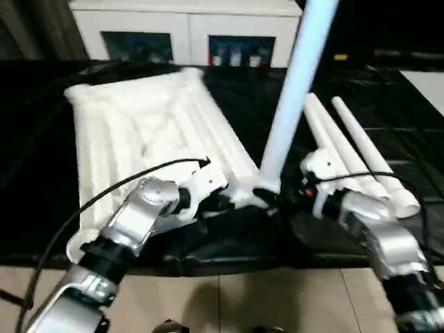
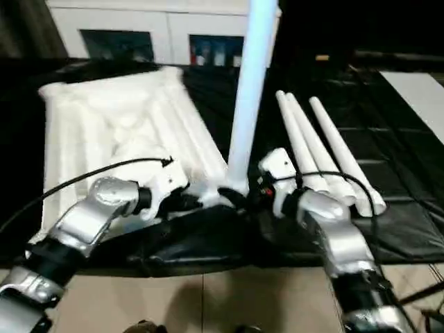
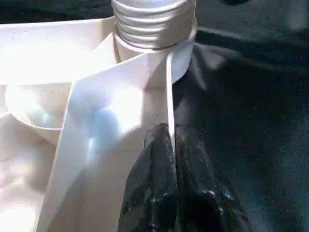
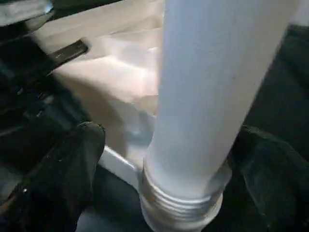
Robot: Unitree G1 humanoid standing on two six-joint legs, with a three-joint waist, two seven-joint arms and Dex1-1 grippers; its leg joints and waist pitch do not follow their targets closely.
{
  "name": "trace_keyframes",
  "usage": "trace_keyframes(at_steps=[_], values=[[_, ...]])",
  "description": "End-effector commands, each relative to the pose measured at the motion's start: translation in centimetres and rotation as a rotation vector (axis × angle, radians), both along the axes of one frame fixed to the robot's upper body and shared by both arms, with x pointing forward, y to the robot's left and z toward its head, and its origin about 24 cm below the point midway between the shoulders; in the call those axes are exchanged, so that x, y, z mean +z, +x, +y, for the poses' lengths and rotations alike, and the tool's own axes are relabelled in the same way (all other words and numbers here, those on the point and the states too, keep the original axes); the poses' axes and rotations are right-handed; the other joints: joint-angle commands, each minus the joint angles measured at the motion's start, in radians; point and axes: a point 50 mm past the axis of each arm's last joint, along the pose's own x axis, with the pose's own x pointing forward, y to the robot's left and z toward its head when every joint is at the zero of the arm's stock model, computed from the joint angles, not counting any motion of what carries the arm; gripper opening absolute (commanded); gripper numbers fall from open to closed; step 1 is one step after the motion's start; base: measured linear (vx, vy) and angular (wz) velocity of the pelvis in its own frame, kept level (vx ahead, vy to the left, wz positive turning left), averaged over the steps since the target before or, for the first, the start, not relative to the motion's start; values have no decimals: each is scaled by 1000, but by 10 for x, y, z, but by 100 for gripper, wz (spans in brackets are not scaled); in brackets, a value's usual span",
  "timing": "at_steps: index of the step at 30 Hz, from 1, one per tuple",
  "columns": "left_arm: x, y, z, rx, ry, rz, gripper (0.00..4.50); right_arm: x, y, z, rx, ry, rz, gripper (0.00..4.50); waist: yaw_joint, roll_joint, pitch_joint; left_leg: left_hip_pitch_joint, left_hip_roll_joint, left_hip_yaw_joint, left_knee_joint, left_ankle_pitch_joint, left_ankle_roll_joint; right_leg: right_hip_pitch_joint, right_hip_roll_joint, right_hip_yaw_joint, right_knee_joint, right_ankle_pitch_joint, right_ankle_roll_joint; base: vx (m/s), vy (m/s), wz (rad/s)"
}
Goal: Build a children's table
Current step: Rotate leg to tighten
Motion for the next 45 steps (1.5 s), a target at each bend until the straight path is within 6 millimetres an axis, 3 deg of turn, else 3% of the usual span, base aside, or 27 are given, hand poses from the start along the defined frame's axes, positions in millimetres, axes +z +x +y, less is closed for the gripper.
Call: trace_keyframes(at_steps=[1,3,5,12,13,16,29,37,39,41,42,45], values=[[11,-4,-11,-112,-18,-43,0,3,-6,-1,65,-11,12,446,-3,3,-67,41,61,-19,-78,-261,38,47,-60,56,-73,-318,-177,0,0,0],[12,-5,-10,-125,-14,-46,0,3,-6,-3,64,-23,17,446,-6,2,-64,40,60,-23,-81,-292,23,50,-63,55,-76,-363,-171,0,0,0],[11,-6,-8,-146,-14,-42,0,1,-8,-5,84,-54,37,446,-8,-1,-69,30,60,-28,-82,-267,18,59,-66,54,-70,-347,-163,0,0,0],[11,-5,-6,-145,-8,-49,0,-3,-9,-11,101,-122,67,446,-5,-8,-74,26,58,-24,-74,-200,46,62,-68,55,-62,-288,-184,0,0,0],[11,-5,-6,-146,-8,-49,0,-4,-8,-13,95,-133,71,419,-5,-7,-74,26,58,-24,-73,-193,48,62,-67,55,-60,-285,-186,0,0,0],[10,-5,-7,-148,-8,-51,0,-6,-7,-15,83,-139,79,408,-5,-6,-76,27,58,-23,-71,-180,53,61,-65,54,-58,-266,-194,0,0,0],[8,-6,-8,-159,-2,-51,0,-6,-6,-14,80,-109,66,282,-3,-1,-78,24,58,-24,-67,-163,62,65,-65,53,-51,-225,-210,0,0,0],[7,-6,-8,-165,7,-42,0,-13,-7,-13,69,-112,89,270,-4,-3,-79,23,57,-24,-66,-165,59,67,-65,52,-49,-223,-212,0,0,0],[5,-4,-9,-133,1,-36,0,-21,0,-16,-29,-140,95,270,-6,-1,-79,24,57,-23,-65,-166,55,65,-66,53,-51,-228,-215,0,0,0],[5,-1,-15,-79,-31,-32,0,-31,10,-15,-190,-109,130,270,-16,-3,-73,20,52,-25,-69,-209,36,66,-64,49,-58,-300,-199,0,0,0],[5,-1,-15,-79,-31,-32,0,-31,10,-15,-190,-109,130,270,-19,-3,-73,19,51,-27,-71,-225,28,67,-66,47,-63,-335,-189,0,0,0],[6,8,-25,29,-60,-42,0,-40,20,-3,-353,-24,184,269,-36,-3,-67,26,50,-31,-73,-297,4,62,-64,45,-76,-435,-158,0,0,0]])
